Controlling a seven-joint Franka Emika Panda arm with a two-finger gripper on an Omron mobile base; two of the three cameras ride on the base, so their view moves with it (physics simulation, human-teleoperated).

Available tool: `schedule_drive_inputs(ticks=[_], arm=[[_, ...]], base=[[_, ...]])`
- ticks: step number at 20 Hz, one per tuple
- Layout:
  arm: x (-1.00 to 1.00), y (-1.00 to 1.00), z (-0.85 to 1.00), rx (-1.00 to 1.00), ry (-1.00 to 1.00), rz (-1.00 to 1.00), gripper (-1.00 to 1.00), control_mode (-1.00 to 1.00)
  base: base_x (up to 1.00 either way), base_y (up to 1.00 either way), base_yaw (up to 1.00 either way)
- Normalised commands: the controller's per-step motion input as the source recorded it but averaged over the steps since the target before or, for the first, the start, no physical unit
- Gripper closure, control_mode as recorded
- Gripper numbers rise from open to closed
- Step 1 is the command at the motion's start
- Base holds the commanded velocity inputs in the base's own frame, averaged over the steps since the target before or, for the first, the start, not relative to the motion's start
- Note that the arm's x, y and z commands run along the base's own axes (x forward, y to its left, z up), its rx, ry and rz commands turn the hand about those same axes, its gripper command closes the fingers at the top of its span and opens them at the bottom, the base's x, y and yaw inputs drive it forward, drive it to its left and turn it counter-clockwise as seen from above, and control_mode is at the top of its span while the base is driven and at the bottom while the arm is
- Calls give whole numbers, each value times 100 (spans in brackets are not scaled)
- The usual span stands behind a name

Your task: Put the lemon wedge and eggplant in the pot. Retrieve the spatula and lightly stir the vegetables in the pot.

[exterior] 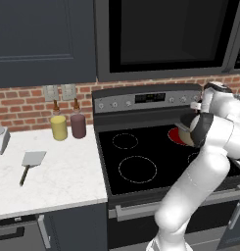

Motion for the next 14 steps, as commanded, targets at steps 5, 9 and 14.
schedule_drive_inputs(ticks=[5, 9, 14], arm=[[55, -3, -38, 0, 0, 0, 100, -100], [41, -14, -34, 0, 0, 0, 100, -100], [28, -35, -24, 0, 0, 0, 100, -100]], base=[[0, 0, 0], [0, 0, 0], [0, 0, 0]])
